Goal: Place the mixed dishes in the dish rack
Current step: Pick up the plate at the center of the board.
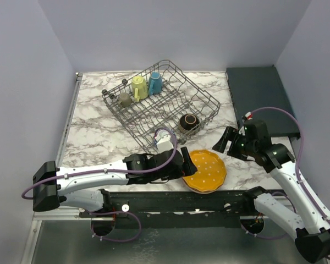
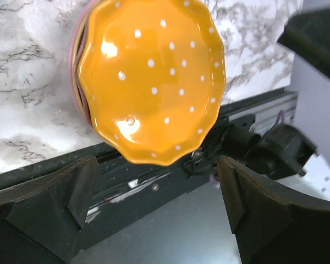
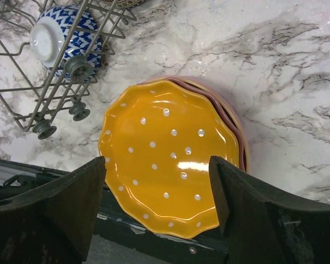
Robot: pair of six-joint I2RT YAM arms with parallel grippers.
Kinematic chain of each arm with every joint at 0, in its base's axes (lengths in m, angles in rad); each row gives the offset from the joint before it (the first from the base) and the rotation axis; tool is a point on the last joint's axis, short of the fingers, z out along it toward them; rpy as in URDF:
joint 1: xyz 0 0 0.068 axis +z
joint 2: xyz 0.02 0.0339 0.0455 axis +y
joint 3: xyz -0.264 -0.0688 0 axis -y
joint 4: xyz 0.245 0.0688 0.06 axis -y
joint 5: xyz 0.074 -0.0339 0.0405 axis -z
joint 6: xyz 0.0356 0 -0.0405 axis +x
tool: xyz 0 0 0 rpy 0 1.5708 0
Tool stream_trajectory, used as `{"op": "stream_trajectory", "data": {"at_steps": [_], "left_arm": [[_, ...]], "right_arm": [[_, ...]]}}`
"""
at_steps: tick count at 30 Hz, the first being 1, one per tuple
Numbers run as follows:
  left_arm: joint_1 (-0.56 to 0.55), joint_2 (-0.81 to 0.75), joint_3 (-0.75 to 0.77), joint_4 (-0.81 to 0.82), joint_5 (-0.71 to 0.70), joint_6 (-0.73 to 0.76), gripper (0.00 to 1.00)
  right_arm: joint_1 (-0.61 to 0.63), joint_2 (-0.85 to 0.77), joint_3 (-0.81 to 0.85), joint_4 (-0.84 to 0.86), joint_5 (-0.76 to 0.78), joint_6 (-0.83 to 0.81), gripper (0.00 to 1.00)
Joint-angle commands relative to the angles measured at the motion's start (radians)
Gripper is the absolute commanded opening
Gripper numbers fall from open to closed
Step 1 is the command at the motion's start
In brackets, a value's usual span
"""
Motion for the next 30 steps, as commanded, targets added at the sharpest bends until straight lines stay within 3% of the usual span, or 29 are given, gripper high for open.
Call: {"op": "stream_trajectory", "data": {"at_steps": [1,8,18,30], "left_arm": [[0.094,-0.012,-0.084,0.089,0.067,-0.097,0.99],[0.128,-0.019,-0.125,0.130,0.093,-0.071,0.99],[0.126,0.145,-0.055,0.117,0.201,-0.094,0.73],[0.127,0.165,-0.056,0.099,0.187,-0.078,0.61]], "right_arm": [[0.005,-0.015,-0.017,0.033,0.013,0.012,0.82],[0.005,-0.024,-0.044,0.038,0.020,0.019,0.82],[0.005,-0.001,-0.058,0.067,0.016,0.028,0.83],[0.006,0.013,-0.077,0.086,0.010,0.029,0.83]]}}
